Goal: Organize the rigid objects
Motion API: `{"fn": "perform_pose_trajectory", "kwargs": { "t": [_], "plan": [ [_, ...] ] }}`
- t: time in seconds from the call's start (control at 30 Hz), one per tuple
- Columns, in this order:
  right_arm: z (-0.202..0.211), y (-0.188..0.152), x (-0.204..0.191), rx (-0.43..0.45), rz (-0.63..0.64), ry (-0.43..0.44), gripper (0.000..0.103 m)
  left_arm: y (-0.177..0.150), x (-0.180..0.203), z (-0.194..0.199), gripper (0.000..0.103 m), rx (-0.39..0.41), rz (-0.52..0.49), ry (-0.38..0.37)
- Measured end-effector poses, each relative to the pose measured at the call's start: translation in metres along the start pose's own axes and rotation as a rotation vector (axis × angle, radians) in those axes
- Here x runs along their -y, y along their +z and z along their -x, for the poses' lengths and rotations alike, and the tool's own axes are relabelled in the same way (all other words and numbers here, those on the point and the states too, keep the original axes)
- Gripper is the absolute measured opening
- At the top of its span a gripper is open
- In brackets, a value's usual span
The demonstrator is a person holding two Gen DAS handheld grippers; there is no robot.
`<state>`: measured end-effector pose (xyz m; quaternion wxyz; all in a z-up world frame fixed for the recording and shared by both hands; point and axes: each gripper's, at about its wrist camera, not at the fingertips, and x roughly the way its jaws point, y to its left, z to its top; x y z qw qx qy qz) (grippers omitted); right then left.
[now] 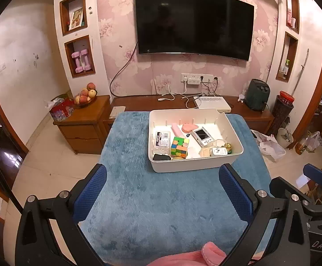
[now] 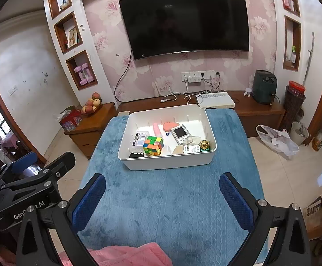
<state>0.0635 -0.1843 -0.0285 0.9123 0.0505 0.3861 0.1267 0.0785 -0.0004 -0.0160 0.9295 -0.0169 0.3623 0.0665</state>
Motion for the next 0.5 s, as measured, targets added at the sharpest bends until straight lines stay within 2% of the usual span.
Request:
{"fn": "perform_pose_trajectory", "kwargs": {
  "t": [0.5],
  "plan": [
    [-0.0023, -0.0055, 0.0033, -0.008, -0.009, 0.001, 0.103, 0.0019, 0.0000, -0.0005, 0.101, -0.006, -0.006, 0.001]
  ]
}}
